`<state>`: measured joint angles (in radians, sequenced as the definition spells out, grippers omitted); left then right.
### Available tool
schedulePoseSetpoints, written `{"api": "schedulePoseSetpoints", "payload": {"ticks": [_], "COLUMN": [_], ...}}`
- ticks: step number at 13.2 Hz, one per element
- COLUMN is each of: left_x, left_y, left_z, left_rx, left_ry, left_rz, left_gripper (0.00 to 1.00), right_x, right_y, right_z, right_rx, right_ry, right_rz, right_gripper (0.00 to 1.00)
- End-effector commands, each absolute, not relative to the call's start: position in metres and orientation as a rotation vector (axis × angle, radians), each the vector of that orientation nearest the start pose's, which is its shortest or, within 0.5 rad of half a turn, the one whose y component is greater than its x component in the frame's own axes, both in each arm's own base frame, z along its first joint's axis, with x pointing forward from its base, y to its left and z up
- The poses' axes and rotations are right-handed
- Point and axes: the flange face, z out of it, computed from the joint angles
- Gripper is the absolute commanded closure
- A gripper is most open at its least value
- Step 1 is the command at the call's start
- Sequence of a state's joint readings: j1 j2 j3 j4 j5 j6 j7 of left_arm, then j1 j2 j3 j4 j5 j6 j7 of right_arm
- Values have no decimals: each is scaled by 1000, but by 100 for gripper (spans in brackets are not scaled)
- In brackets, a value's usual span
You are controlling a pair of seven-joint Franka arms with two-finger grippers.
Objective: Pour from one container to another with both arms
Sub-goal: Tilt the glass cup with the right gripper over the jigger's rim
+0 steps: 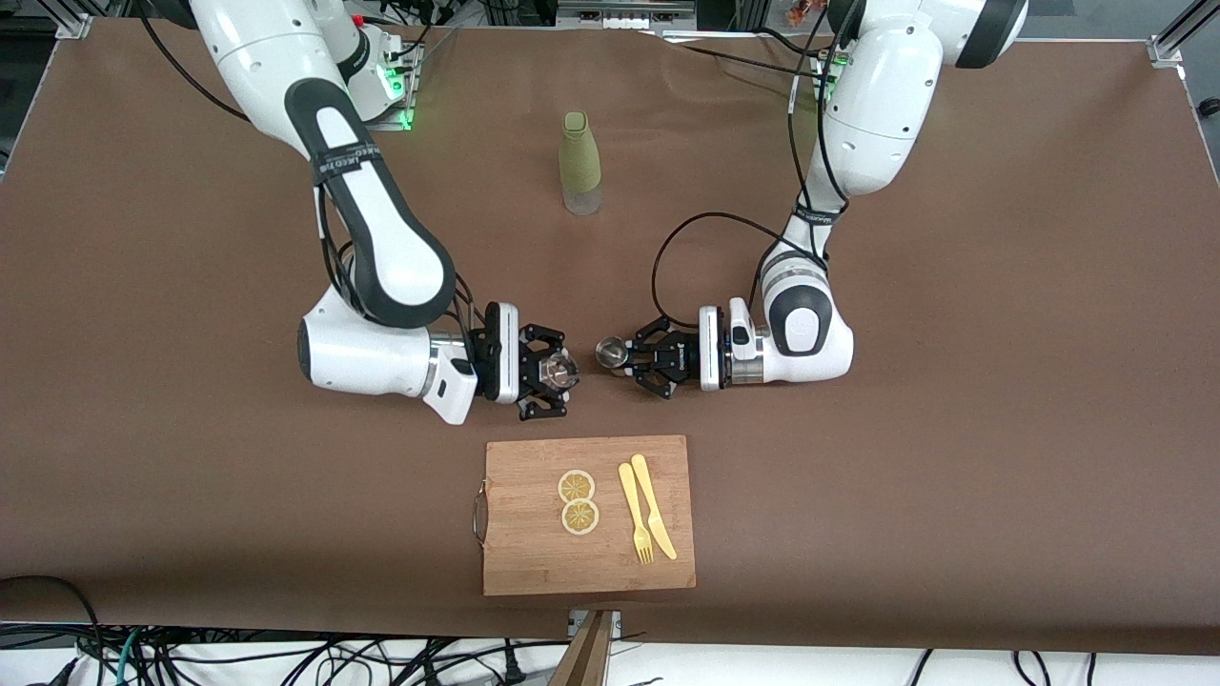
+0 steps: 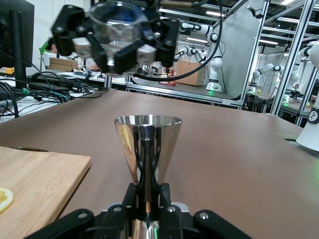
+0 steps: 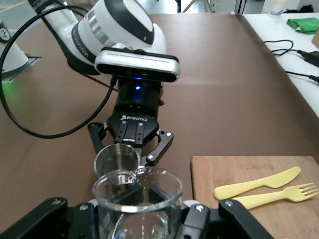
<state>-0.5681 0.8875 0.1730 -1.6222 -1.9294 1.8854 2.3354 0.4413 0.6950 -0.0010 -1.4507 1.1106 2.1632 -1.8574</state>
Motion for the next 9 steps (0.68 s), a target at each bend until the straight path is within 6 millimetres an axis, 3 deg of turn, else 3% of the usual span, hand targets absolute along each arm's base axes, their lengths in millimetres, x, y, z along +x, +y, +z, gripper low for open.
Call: {"api": "schedulePoseSetpoints", "payload": {"ticks": [1,5,9], "left_x": [598,597,593], "left_y": [-347,-355,-363], "left_z": [124,123,119], "left_rx": [1441,1448,1460], "left_ry": [-1199,-1196,-1182], "left_rz": [1069,1073,1073], "left_gripper": [100,100,100], "right_x": [631,621,608], "right_y": [344,367,396], "right_z": [301,313,316], "right_rx": [-1648,-1752,-1795], "right_ry": [-1782,-1846,-1864], "right_rz": [-713,-616,-627], "right_gripper": [100,100,100]}}
